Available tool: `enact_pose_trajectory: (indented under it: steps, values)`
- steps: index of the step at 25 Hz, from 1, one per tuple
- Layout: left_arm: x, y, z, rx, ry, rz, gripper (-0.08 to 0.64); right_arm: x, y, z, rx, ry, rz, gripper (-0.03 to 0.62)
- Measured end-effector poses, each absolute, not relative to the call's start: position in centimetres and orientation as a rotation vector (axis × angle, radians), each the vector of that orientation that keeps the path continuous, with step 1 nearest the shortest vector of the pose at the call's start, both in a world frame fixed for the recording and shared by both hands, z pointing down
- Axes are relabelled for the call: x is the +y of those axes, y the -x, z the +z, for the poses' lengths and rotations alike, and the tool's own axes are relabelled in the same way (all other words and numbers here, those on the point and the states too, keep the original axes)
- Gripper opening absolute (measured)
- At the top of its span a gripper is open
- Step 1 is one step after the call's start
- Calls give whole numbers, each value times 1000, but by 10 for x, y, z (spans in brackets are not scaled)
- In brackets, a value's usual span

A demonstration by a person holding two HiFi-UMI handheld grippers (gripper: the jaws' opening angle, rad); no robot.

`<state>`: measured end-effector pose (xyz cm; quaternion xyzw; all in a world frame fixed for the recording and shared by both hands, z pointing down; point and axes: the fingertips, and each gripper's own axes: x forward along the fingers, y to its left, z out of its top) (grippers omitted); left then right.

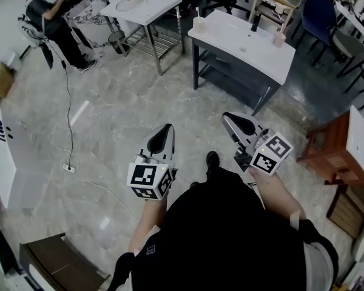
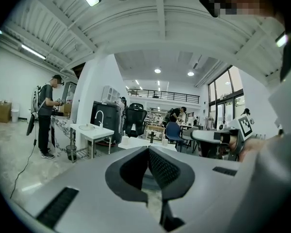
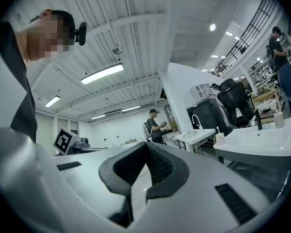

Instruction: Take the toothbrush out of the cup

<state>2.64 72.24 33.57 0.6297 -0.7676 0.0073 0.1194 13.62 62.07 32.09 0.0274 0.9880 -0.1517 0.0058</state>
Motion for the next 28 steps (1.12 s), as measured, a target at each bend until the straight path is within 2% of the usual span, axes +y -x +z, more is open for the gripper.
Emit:
enact_pose_trajectory:
  steps: [12,23,28]
  values:
    - [660,54,364,-2225,-1759,34,15,552,-51,348,3089,-136,-605,28]
    - [481,150,376,-2129,-1790,87,15,384,36,357,3078,-81,-672,28]
    - [386,154,376,-2003,-1903,106,15,319,45,356,3049,-22,-669,28]
